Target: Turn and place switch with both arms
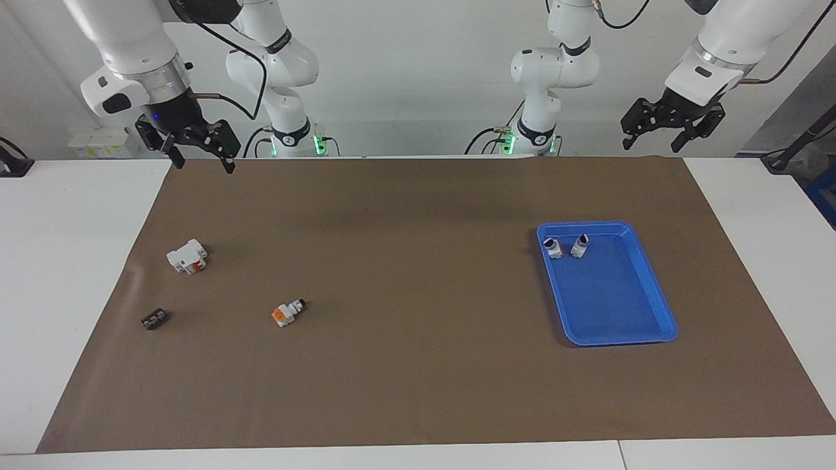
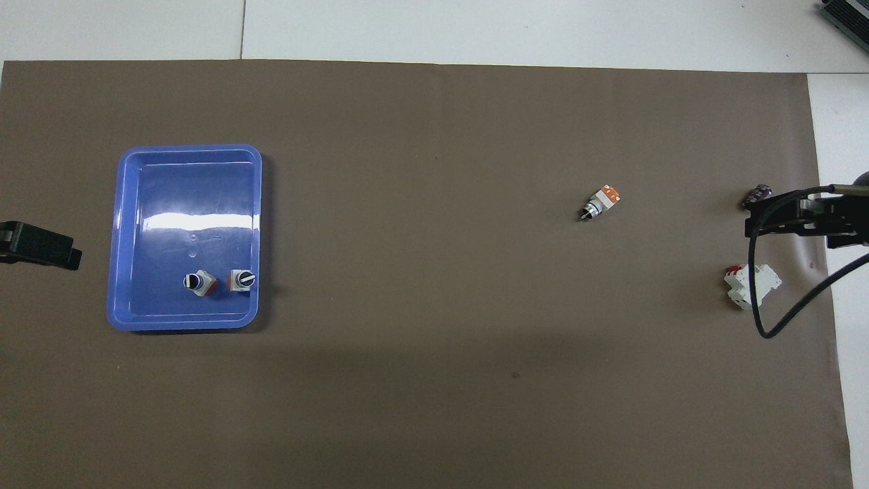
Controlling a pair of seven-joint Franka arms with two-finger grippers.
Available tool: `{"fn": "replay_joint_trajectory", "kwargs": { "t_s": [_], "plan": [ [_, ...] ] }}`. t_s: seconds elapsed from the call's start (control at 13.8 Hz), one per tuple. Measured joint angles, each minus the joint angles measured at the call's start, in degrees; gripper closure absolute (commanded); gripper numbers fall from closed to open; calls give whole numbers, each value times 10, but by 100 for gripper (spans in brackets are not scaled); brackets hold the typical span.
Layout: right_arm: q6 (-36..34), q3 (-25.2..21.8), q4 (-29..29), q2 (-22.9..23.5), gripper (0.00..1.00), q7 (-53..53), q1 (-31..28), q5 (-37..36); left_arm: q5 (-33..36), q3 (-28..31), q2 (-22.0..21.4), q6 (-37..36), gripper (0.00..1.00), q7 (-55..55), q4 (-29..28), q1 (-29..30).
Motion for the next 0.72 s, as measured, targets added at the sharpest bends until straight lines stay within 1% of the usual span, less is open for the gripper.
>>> {"fn": "replay_joint_trajectory", "kwargs": {
  "t_s": [0.29, 0.51, 0.72],
  "plan": [
    [7, 0, -3, 0, 0, 0, 0, 0, 0, 0, 0, 0, 0, 0, 0, 0],
    [49, 0, -4, 0, 0, 0, 0, 0, 0, 0, -1, 0, 0, 0, 0, 0],
    [75, 1, -9, 0, 0, 6, 1, 0, 0, 0, -1, 0, 0, 0, -1, 0]
  ]
}}
